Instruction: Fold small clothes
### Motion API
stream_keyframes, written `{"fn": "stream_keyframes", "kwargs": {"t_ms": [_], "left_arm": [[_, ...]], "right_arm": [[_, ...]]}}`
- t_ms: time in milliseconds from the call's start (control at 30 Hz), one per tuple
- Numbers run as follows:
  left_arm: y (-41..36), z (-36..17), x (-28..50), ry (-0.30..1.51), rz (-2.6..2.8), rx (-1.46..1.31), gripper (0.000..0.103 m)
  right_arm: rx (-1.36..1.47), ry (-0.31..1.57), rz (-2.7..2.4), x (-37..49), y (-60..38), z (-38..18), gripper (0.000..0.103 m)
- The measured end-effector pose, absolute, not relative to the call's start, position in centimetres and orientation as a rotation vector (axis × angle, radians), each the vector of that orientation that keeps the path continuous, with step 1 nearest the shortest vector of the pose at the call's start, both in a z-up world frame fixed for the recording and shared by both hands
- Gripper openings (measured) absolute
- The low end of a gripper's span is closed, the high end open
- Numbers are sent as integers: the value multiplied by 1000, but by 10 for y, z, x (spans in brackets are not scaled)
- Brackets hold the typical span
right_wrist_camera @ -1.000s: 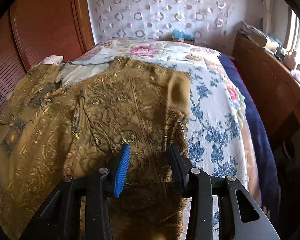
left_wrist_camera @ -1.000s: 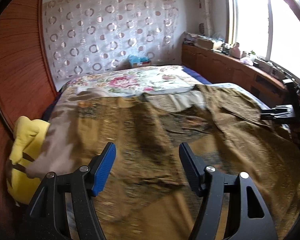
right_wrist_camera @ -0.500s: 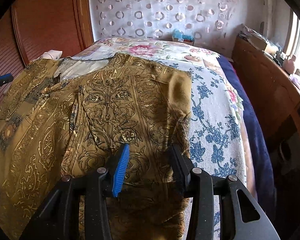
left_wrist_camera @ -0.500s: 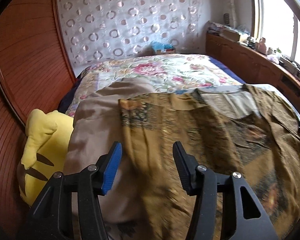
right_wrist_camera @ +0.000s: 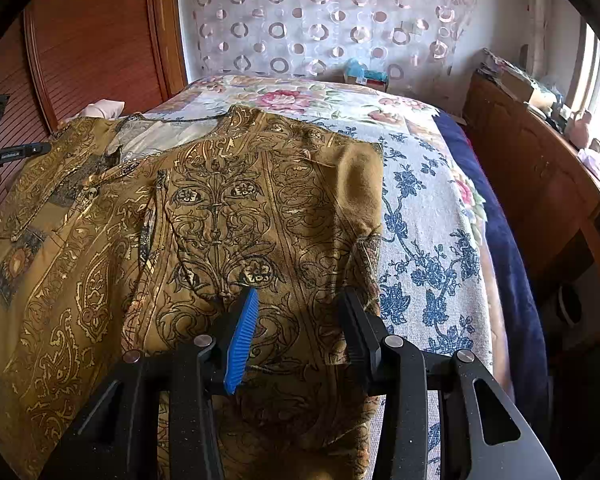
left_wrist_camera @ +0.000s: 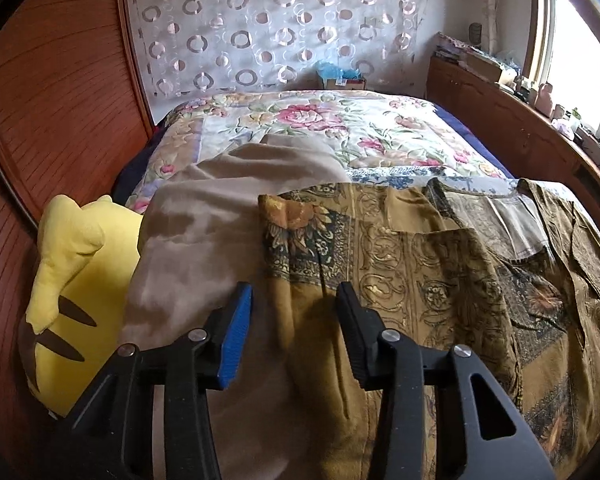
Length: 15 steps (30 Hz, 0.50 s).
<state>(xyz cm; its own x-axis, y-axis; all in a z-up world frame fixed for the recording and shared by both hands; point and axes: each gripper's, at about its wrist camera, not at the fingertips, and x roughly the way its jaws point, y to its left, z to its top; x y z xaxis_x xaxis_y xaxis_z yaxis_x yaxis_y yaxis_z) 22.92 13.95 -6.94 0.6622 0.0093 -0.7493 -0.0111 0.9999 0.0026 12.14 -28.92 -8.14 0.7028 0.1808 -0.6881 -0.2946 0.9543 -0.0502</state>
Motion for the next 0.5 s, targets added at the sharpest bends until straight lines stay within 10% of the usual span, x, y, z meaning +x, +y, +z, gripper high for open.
{"fn": "stream_keyframes", "kwargs": {"t_ms": [333, 500], "left_arm": [[132, -64, 226, 858, -5, 46, 5], [132, -40, 210, 765, -1, 54, 4]], "right_arm": [[-160, 746, 266, 122, -290, -82, 44], [-161, 746, 265, 122, -290, -82, 44]]}}
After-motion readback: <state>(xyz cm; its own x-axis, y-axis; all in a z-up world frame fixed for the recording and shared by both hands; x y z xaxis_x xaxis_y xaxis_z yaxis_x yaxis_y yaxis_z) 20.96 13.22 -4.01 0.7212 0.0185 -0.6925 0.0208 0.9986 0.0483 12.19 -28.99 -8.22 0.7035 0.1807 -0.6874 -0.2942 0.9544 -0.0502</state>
